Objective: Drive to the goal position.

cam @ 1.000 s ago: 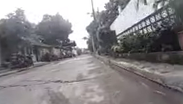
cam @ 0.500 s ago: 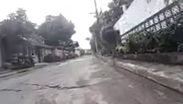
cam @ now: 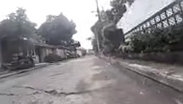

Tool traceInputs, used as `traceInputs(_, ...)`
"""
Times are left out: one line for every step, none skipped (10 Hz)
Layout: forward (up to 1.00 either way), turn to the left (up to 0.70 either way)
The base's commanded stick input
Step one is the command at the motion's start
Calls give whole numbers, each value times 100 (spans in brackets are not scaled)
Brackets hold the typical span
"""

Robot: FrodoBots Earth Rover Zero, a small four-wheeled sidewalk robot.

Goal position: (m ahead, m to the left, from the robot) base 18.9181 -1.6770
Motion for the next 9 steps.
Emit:
traceInputs(70,0)
traceInputs(70,0)
traceInputs(70,-8)
traceInputs(70,-31)
traceInputs(70,-35)
traceInputs(70,-13)
traceInputs(70,-3)
traceInputs(70,0)
traceInputs(70,0)
